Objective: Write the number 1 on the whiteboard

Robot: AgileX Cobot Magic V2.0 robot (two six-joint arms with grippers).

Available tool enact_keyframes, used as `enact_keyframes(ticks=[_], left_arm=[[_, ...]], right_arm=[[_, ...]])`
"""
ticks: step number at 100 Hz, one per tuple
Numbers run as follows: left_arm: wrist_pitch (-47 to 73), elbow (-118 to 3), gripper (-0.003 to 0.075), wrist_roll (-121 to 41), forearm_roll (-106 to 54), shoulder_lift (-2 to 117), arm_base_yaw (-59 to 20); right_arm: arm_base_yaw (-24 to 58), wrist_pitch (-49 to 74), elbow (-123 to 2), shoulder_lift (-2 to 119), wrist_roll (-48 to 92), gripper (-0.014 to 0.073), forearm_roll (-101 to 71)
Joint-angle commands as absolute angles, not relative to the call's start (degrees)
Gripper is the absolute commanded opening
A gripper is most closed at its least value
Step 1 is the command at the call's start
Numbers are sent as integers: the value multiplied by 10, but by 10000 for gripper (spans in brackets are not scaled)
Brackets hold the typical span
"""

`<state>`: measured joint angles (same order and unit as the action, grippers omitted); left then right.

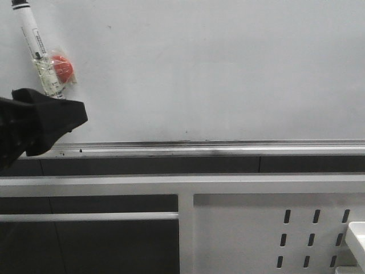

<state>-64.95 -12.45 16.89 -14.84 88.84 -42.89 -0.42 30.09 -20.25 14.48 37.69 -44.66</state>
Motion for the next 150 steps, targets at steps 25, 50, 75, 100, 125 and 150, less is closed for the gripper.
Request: enact_keyframes(ticks=[25, 50, 75, 100, 125, 150], left_arm=[[-778, -151, 139, 173, -176, 878, -433], [-771, -135, -20, 153, -118, 878, -433], [-686, -143, -20, 153, 97, 876, -433], [-466, -201, -20, 209, 312, 808, -433], [-210, -288, -20, 278, 482, 704, -448], [-69, -337, -20, 278, 513, 688, -512]], right_arm=[[-3, 273, -223, 155, 385, -69, -463], [10, 299, -224, 165, 385, -69, -464], [130, 312, -274, 220, 450, 132, -448], [295, 306, -352, 330, 450, 358, -342], [364, 273, -401, 450, 450, 358, -326], [371, 270, -461, 550, 450, 358, -331]])
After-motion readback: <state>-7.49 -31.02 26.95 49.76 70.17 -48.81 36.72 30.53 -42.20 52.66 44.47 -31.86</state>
